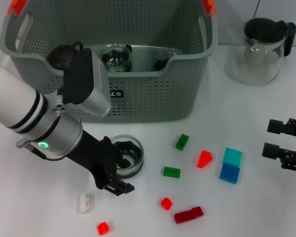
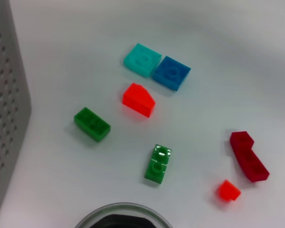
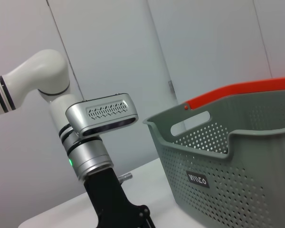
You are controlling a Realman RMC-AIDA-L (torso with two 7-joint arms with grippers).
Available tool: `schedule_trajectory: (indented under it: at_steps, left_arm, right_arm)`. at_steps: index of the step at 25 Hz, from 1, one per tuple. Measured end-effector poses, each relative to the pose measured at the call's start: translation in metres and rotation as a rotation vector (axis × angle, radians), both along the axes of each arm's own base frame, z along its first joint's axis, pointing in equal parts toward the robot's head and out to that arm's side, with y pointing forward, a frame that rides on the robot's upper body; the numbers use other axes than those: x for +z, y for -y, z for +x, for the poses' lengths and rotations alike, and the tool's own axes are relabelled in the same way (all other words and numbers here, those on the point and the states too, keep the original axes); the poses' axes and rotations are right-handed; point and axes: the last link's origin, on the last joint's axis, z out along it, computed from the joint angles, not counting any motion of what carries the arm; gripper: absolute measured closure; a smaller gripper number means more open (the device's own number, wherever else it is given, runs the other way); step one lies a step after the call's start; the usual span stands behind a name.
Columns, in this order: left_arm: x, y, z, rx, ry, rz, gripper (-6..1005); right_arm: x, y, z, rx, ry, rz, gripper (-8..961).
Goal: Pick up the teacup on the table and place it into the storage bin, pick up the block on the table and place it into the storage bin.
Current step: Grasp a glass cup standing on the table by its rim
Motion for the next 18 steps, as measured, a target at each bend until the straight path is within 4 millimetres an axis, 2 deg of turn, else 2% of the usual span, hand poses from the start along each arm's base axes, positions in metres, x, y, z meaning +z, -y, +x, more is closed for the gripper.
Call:
schedule_trajectory:
  at_steps: [10, 18]
  left_arm:
    - [-0.017, -0.005, -0.001, -0.045, -0.027, 0.042, 535]
    - [-0.018, -0.007, 0.000, -0.031, -0.018, 0.071, 554]
  right_arm:
    - [0.000, 0.001, 0.000, 0.002, -0.002, -0.002, 208]
    - [0.000, 0.001, 0.000, 0.002, -0.002, -0.003, 208]
